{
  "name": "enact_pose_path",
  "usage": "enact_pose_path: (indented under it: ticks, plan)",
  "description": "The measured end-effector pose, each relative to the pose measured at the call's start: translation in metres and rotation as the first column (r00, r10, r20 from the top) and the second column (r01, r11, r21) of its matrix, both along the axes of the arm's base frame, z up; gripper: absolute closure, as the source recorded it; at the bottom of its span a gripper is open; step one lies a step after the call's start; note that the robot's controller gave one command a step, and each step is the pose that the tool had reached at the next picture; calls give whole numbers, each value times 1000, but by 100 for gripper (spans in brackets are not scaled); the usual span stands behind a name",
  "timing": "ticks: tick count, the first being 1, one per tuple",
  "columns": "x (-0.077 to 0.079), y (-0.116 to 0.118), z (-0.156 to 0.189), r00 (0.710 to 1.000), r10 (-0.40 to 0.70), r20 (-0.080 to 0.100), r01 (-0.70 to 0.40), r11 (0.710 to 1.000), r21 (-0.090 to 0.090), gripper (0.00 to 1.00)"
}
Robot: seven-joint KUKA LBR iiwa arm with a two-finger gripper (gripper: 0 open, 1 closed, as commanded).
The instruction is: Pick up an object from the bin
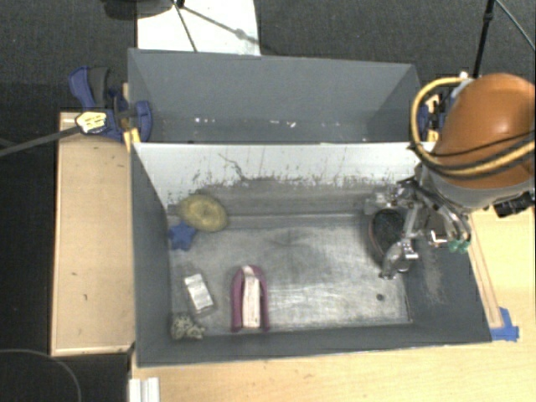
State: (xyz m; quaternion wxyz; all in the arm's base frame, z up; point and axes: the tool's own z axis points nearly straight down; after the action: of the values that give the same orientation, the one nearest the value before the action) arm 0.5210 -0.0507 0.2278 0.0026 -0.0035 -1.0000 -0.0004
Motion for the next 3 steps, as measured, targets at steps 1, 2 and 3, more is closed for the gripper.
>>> enact_pose_path:
  ticks: [1, 2, 3]
  plan:
    - [27, -31, -18, 999, -31, 11, 31, 1000, -2, 0]
    - [71, -70, -87, 1000, -11, 8, 11, 1000, -1, 0]
    - [50, -102, -136, 982, -187, 3, 187, 982, -1, 0]
